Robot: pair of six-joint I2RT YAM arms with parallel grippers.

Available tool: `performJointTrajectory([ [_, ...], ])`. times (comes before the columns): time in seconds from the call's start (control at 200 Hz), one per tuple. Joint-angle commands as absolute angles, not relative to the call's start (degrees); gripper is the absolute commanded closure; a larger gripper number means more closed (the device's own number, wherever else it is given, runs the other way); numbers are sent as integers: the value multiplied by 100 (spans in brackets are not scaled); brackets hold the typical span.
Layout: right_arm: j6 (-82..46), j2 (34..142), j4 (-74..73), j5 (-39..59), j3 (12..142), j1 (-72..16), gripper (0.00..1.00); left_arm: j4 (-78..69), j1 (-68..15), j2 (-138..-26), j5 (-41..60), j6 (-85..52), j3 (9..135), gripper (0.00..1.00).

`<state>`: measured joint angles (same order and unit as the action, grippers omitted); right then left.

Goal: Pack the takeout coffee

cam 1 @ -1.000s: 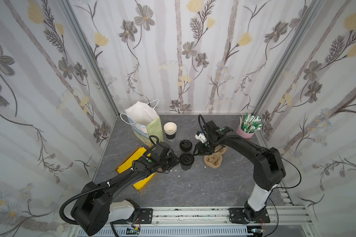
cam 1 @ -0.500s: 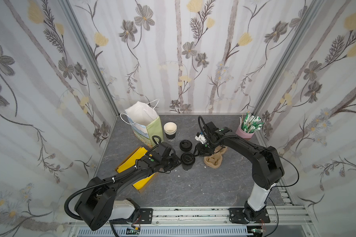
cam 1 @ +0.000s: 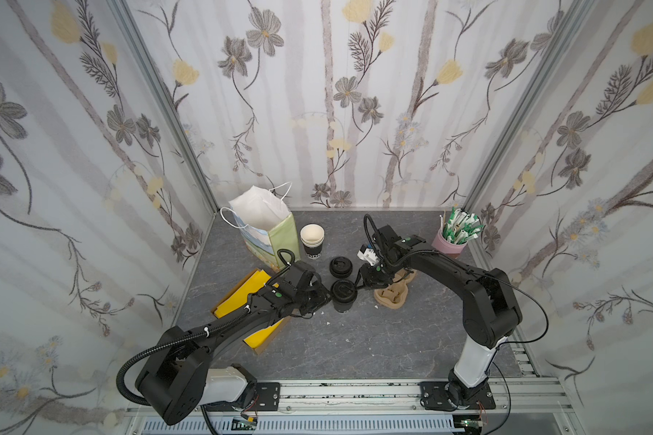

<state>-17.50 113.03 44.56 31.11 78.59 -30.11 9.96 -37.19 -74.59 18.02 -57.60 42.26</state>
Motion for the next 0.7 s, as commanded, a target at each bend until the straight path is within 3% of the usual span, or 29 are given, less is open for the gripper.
performJointTrajectory([
  [0.0,-1730,11390,4364,2863,7705,-3011,52,1187,-3720,-7519,1682,-5744,4228,66],
  [0.695,-2017,10956,4316,2856,7902,-3030,48,1187,-3722,-7251,1522,-5722,4457,65],
])
